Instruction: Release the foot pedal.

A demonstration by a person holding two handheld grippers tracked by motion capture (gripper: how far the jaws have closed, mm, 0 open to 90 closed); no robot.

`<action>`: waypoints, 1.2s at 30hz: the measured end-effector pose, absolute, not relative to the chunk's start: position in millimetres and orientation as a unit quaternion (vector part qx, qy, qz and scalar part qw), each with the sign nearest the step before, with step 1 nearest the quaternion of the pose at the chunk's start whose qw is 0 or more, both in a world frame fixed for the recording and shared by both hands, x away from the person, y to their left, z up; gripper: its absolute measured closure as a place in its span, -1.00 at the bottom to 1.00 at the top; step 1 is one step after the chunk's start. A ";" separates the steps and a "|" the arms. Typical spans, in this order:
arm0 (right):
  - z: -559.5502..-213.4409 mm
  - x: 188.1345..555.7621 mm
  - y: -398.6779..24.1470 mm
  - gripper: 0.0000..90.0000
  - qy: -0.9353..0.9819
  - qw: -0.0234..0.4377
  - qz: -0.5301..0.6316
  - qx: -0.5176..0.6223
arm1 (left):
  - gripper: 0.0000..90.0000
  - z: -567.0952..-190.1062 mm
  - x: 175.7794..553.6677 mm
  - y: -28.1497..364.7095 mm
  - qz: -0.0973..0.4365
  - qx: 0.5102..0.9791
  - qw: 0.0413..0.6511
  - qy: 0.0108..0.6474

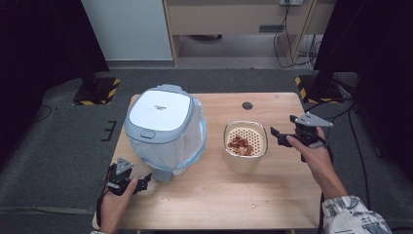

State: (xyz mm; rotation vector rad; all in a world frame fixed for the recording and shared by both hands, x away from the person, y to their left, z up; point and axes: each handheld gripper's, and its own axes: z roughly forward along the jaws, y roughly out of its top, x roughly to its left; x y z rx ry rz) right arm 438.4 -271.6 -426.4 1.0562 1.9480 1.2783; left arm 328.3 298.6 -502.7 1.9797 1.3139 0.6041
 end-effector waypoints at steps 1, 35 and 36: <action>-430.8 436.5 -273.7 -0.79 0.727 0.287 0.478 0.400 | -0.82 -503.2 328.7 299.2 0.233 0.759 0.337 0.505; -538.4 402.7 -299.1 -0.82 0.760 0.219 0.323 0.520 | -0.80 -509.2 333.3 315.8 0.222 0.749 0.338 0.525; -538.7 403.4 -299.6 -0.84 0.758 0.218 0.323 0.523 | -0.80 -509.0 333.2 315.7 0.223 0.749 0.338 0.525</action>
